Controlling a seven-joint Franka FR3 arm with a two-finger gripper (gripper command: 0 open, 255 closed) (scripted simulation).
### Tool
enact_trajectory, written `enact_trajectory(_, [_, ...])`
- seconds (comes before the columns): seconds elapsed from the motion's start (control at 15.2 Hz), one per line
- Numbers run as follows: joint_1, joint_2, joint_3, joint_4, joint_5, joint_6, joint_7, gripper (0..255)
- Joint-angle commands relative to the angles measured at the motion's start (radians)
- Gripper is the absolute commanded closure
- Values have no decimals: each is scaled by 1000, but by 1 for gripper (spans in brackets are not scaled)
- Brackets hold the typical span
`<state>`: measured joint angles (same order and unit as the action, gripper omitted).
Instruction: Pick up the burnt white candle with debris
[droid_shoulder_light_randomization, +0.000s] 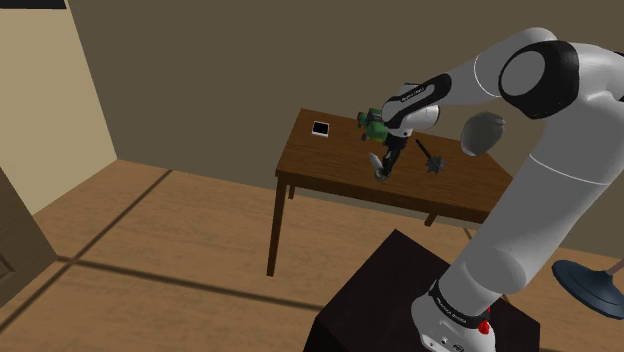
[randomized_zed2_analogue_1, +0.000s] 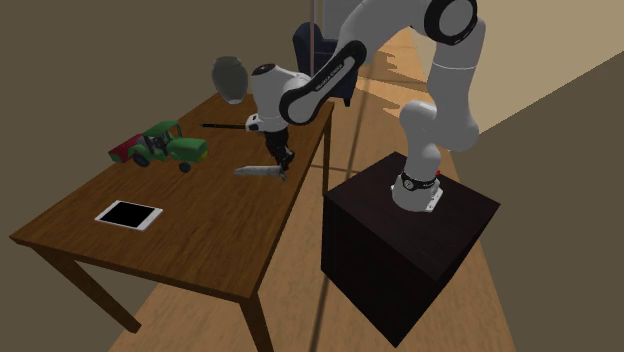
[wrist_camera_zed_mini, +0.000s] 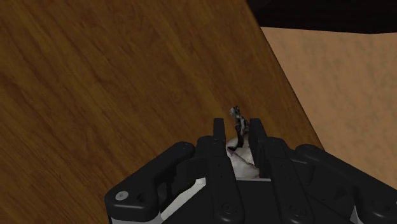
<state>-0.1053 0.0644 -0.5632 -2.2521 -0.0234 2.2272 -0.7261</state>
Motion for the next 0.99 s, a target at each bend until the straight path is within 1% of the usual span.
enact_trajectory(0.0, [1, -16, -1, 9, -10, -23, 7, 255])
enact_trajectory(0.79, [8, -111, 4, 88, -63, -184, 41, 255])
enact_trajectory(0.92, [8, -112, 4, 89, -63, -186, 42, 255])
